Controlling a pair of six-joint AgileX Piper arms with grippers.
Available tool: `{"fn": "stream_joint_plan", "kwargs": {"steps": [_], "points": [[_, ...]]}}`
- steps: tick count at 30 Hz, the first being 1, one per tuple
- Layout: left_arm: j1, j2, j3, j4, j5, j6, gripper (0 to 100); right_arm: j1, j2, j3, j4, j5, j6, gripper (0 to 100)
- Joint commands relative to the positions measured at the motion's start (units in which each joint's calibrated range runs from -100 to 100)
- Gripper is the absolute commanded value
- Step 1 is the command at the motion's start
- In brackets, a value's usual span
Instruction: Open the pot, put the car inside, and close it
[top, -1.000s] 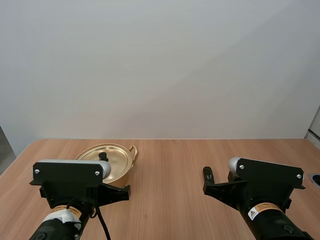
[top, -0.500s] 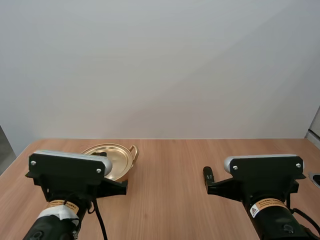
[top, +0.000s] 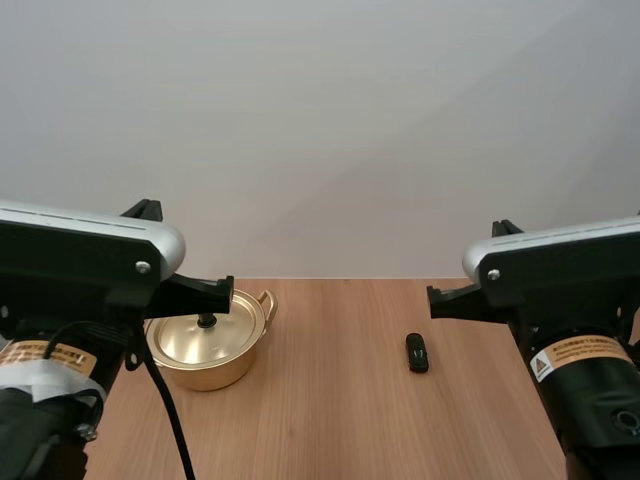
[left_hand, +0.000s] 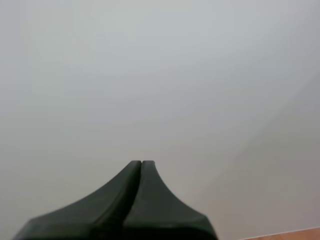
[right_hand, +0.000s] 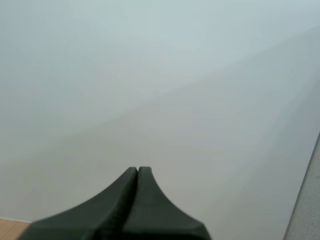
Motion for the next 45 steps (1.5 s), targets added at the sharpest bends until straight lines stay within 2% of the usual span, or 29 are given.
{"fn": "stream_joint_plan", "kwargs": {"steps": [1, 6, 12, 18, 21, 24, 29, 35, 45], "points": [[-0.02, 0.0, -2.0, 0.1, -0.3, -0.1, 0, 0.0, 0.0, -7.6, 2.5, 10.3, 0.1, 0], [-0.02, 0.6, -7.4, -1.2, 8.5, -0.9, 0, 0.0, 0.0, -15.0, 7.0, 19.9, 0.1, 0], [0.07, 19.1, -13.9, -1.2, 22.0, 1.8, 0, 0.0, 0.0, -18.8, 9.8, 28.8, -0.5, 0], [3.08, 36.8, -24.2, -2.6, 33.7, 6.2, 0, 0.0, 0.0, -19.3, 10.5, 45.7, -9.1, 0], [4.81, 44.8, -28.6, -6.8, 37.8, 7.9, 0, 0.0, 0.0, -19.3, 11.2, 53.1, -12.0, 0], [5.82, 53.3, -32.8, -11.2, 45.0, 11.8, 0, 0.0, 0.0, -19.3, 11.3, 55.4, -12.6, 0], [5.84, 64.6, -37.3, -10.6, 57.8, 12.9, 0, 0.0, 0.0, -19.3, 11.5, 55.6, -12.6, 0], [5.84, 71.1, -37.7, -6.6, 55.7, 12.9, 0, 0.0, 0.0, -19.3, 11.5, 55.6, -12.6, 0], [5.84, 75.3, -37.8, -6.3, 54.2, 15.3, 0, 0.0, 0.0, -19.3, 11.5, 56.0, -12.6, 0]]}}
